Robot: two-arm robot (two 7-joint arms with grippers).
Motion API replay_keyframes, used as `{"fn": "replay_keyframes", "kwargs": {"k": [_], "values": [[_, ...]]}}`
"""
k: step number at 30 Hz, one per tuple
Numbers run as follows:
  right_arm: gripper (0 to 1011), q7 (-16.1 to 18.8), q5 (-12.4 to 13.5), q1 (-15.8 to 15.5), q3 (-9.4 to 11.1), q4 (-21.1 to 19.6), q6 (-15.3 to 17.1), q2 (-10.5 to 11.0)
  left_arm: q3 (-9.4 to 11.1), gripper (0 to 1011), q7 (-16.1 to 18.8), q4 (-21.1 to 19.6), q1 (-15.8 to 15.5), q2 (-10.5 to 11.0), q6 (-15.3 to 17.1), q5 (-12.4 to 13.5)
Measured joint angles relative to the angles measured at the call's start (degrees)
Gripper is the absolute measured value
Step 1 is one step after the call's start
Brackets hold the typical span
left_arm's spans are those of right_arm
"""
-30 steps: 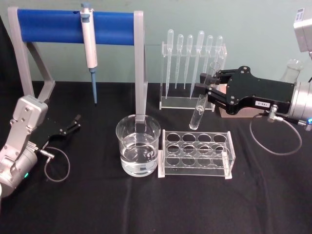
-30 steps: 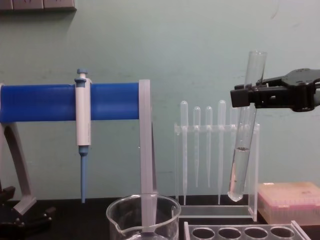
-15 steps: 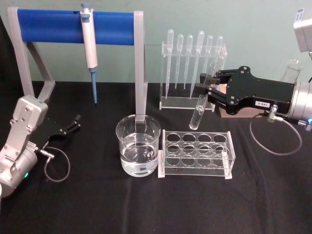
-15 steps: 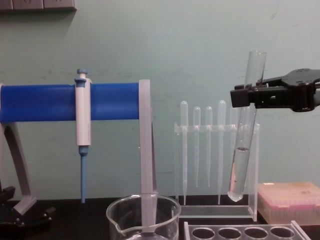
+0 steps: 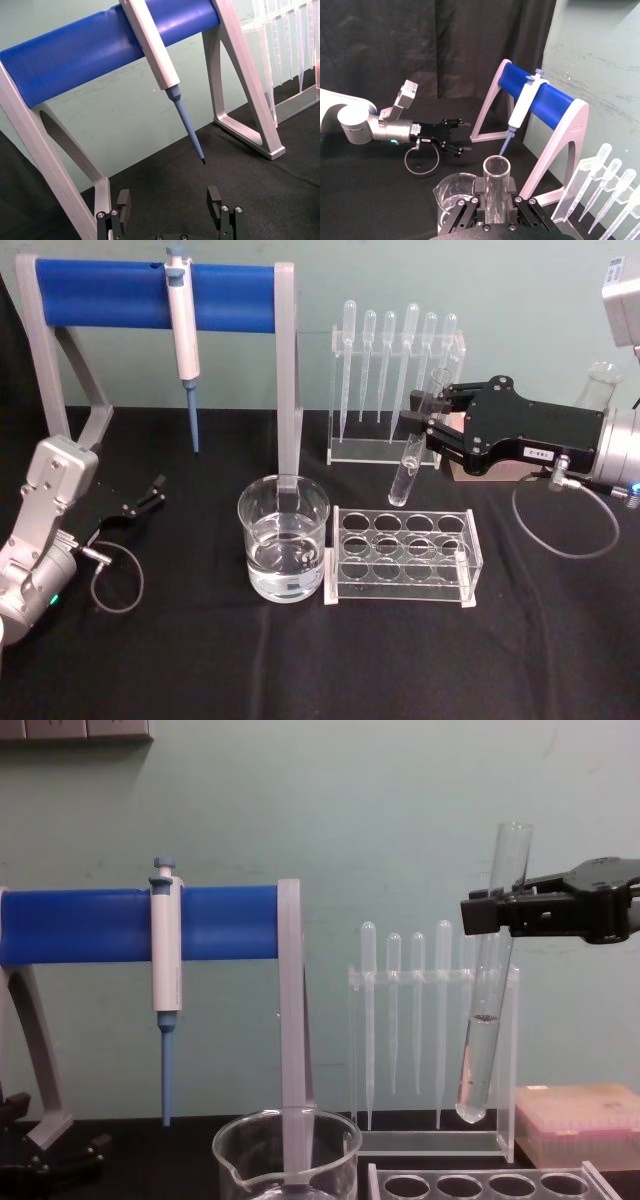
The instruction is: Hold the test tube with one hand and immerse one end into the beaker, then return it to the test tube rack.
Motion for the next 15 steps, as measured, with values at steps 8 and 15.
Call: {"fn": "replay_keyframes", "kwargs": {"k": [8,15], "values": [[225,0.00,0.00,0.00,0.00,0.00,0.00,0.00,-0.01,1000,0.00,0.00,0.00,0.00,0.00,0.00],[225,0.00,0.00,0.00,0.00,0.00,0.00,0.00,0.00,1000,0.00,0.00,0.00,0.00,0.00,0.00]]}}
